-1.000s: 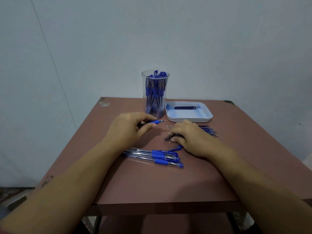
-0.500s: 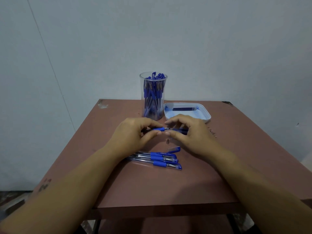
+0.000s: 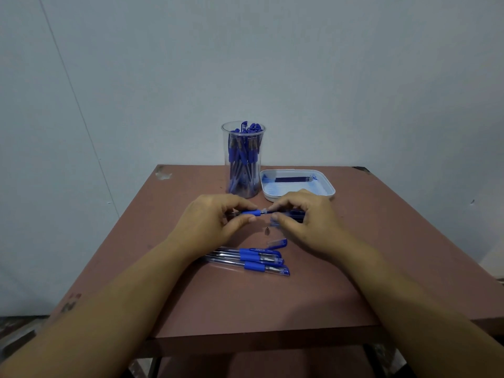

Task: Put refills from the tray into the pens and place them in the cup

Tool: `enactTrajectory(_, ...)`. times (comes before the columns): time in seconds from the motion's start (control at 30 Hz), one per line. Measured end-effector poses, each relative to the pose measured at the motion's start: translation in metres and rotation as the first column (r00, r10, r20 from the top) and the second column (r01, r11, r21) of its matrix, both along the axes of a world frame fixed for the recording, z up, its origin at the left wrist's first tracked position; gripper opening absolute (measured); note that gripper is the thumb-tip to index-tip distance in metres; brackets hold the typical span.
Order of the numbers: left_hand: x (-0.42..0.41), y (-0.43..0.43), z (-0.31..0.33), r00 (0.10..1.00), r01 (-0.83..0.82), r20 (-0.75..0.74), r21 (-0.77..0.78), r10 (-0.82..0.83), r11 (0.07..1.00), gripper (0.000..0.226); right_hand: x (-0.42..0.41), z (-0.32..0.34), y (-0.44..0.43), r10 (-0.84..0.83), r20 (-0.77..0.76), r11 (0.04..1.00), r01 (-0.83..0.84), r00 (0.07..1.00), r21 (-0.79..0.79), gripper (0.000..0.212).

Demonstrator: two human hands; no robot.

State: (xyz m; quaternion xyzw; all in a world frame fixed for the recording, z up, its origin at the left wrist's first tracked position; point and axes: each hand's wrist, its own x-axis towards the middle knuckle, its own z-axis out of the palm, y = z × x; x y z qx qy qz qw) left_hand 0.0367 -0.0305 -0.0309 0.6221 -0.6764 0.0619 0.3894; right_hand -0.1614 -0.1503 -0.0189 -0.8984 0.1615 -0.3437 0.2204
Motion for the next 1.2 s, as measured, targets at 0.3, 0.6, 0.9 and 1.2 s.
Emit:
enactTrajectory(0.3, -0.003, 0.002, 0.001, 1.0, 0.008, -0.005, 0.014, -0.008, 1.0, 0.018, -0.004, 0.0, -0.002, -0.026, 0.001, 0.991, 0.026, 1.0, -0.133, 0.017)
enactTrajectory(0.6, 0.013, 0.001, -0.001, 0.997, -0.065, -0.044, -0.007, 0.064, 0.998, 0.02, -0.024, 0.001, -0.023, -0.155, 0.02, 0.985, 0.156, 0.988, -0.071, 0.014)
enactTrajectory(0.9, 0.019, 0.001, -0.003, 0.992, -0.094, -0.086, 0.001, 0.093, 0.996, 0.021, -0.035, -0.008, -0.048, -0.225, -0.119, 0.974, 0.227, 0.967, 0.003, 0.028)
enactTrajectory(1.2, 0.015, 0.002, -0.001, 0.994, -0.076, -0.078, 0.008, 0.077, 0.997, 0.022, -0.034, -0.007, -0.049, -0.208, -0.301, 0.978, 0.203, 0.931, -0.049, 0.01)
